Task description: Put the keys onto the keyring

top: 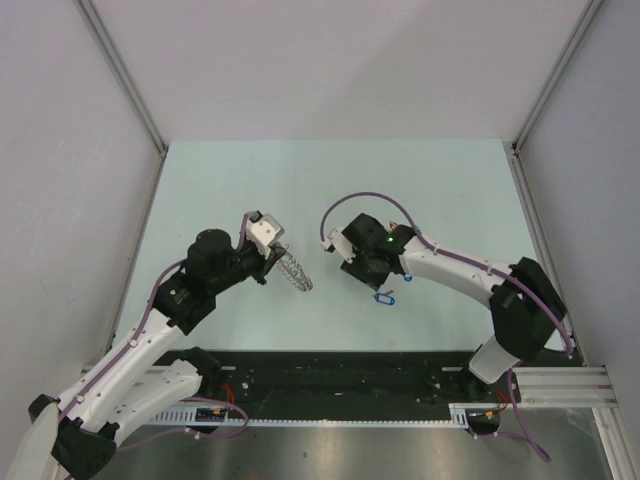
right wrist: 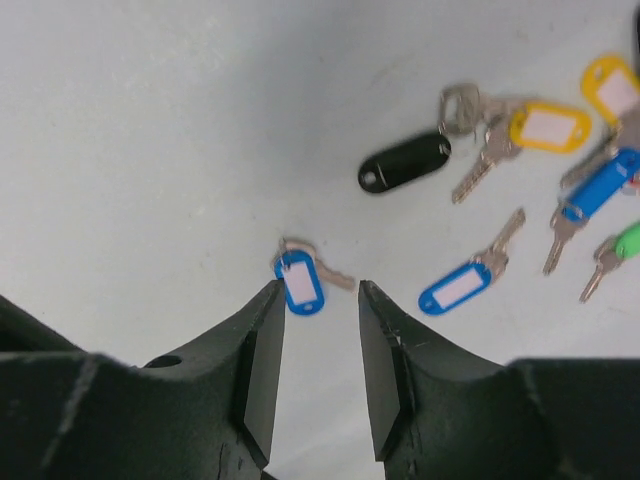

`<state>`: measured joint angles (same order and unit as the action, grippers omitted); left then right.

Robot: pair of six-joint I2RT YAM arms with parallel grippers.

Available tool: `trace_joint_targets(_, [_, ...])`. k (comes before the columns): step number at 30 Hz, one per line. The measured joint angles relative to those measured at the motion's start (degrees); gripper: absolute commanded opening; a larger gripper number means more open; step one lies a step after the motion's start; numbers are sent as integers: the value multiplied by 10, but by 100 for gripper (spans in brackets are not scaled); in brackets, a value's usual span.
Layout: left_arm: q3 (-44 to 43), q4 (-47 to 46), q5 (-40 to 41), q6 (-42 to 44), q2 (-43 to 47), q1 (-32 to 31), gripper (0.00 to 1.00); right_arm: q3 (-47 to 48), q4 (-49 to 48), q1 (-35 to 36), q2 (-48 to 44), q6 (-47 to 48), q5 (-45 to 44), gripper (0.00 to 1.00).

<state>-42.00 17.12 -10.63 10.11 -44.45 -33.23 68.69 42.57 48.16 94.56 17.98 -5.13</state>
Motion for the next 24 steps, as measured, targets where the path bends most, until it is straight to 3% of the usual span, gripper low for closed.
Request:
trace_joint_targets(9, [0, 0, 0, 0, 0, 0, 1, -177, -124, -48, -122, -44, 63, 37])
trace_joint_targets(16, [0, 0, 0, 0, 0, 0, 0, -254, -252, -57, -171, -135, 83, 39])
trace_joint_targets(24, [0, 0, 0, 0, 0, 0, 0, -282, -311, -59, -184, -231, 61, 40])
